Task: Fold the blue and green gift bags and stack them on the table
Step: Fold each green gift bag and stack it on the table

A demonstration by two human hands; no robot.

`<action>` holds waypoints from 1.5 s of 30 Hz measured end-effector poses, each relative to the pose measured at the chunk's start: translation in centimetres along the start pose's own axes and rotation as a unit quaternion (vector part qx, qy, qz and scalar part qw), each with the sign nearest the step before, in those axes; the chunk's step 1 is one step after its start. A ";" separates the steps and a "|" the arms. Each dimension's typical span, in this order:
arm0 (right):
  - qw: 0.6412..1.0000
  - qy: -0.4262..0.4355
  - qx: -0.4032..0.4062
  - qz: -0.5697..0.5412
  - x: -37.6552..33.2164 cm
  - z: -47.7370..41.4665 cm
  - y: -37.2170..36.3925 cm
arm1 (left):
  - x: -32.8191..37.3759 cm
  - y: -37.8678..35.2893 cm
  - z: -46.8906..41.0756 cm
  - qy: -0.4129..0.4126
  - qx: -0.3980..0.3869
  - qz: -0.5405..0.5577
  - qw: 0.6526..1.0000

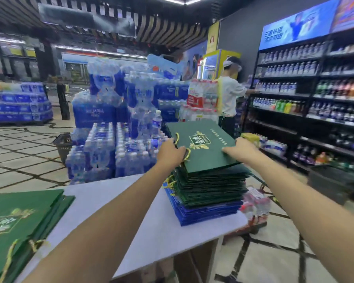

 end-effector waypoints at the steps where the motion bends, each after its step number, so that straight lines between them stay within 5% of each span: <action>1: 1.000 -0.009 -0.013 0.022 0.9 -0.1 -0.8 | -0.6 -0.8 0.1 0.016 -0.008 -0.051 0.999; 4: 0.993 -0.051 -0.057 0.095 3.3 -0.4 -3.2 | -1.8 -2.1 0.5 0.032 -0.020 -0.204 0.978; 7: 0.988 -0.050 0.006 0.147 2.4 -0.3 -2.8 | -1.3 -0.2 1.6 0.014 -0.003 -0.261 0.965; 10: 0.979 0.080 0.116 0.148 -4.1 1.3 -1.9 | -1.2 4.4 3.3 -0.030 0.039 -0.307 0.950; 13: 0.956 0.240 0.142 0.089 -12.8 4.2 -4.5 | -5.6 10.9 5.7 -0.001 0.053 -0.387 0.921; 18: 0.921 0.383 0.025 0.060 -23.9 8.4 -16.3 | -18.6 23.9 14.4 0.220 0.037 -0.476 0.851; 21: 0.909 0.398 -0.085 0.086 -26.7 10.4 -24.6 | -25.9 28.0 21.5 0.373 -0.038 -0.445 0.813; 23: 0.899 0.401 -0.144 0.104 -27.3 11.4 -29.6 | -28.5 28.4 24.2 0.397 -0.087 -0.442 0.800; 27: 0.877 0.414 -0.199 0.142 -27.5 11.8 -35.9 | -28.3 26.8 24.5 0.317 -0.130 -0.457 0.821; 32: 0.870 0.434 -0.176 0.153 -26.3 10.7 -36.8 | -25.1 20.5 22.2 0.134 -0.240 -0.466 0.841; 35: 0.876 0.411 -0.181 0.174 -23.6 9.7 -36.3 | -24.0 17.7 21.0 0.068 -0.241 -0.461 0.851; 40: 0.886 0.372 -0.179 0.210 -18.3 8.0 -34.7 | -23.2 17.7 19.9 0.041 -0.189 -0.392 0.899; 45: 0.885 0.411 -0.155 0.155 -20.3 9.7 -34.0 | -24.5 17.4 19.4 0.037 -0.187 -0.385 0.903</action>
Point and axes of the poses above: each hand's wrist, its own z-axis away from the middle knuckle, its own y-axis out of the back of the hand, x = y × z, the point moved 9 cm from there along -z, towards the middle knuckle, and after that the axes turned 11 degrees about -x, right-handed, at the moved point
